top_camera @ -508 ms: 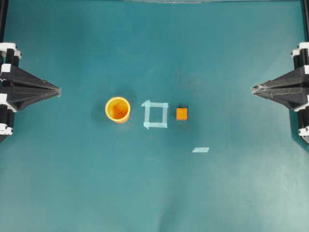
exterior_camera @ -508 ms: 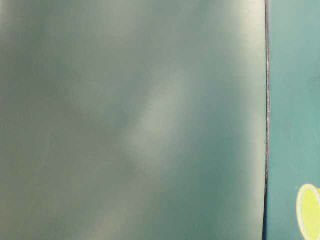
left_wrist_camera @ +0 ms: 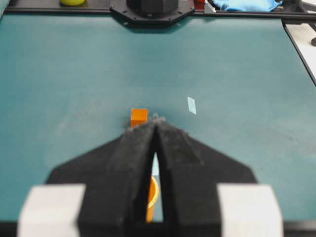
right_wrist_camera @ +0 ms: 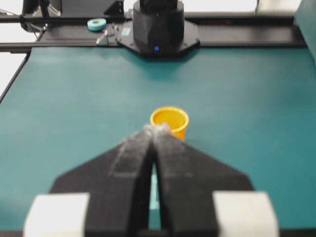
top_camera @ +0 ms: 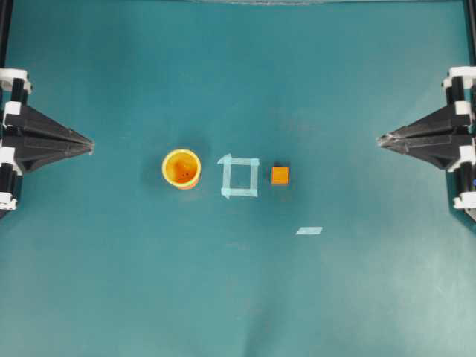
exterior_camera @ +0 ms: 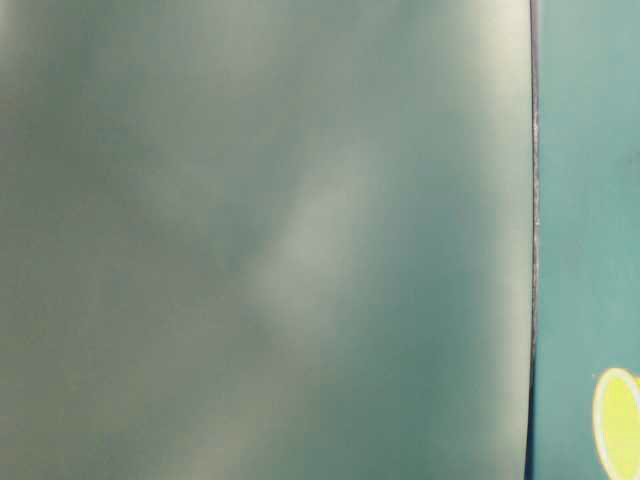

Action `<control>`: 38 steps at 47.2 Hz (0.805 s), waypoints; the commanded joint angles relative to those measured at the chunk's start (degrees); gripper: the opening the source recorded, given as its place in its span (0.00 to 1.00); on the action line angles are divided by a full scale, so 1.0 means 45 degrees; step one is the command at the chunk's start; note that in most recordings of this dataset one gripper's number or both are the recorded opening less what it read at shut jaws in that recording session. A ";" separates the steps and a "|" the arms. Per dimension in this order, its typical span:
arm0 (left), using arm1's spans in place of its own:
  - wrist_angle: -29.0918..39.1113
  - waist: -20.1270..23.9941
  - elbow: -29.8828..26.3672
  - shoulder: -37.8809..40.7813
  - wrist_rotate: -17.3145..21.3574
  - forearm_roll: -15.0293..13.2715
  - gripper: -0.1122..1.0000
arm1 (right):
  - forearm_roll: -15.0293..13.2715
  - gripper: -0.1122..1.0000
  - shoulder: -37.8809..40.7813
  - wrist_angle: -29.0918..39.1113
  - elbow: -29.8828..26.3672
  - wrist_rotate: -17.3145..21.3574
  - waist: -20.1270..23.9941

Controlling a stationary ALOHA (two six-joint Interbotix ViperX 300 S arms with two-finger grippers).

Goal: Move the block backward with right arm.

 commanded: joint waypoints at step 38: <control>-0.0020 -0.0020 -0.0293 0.0195 -0.0020 0.0039 0.10 | -0.0117 0.63 0.7578 0.1836 -0.3437 0.0313 -0.1172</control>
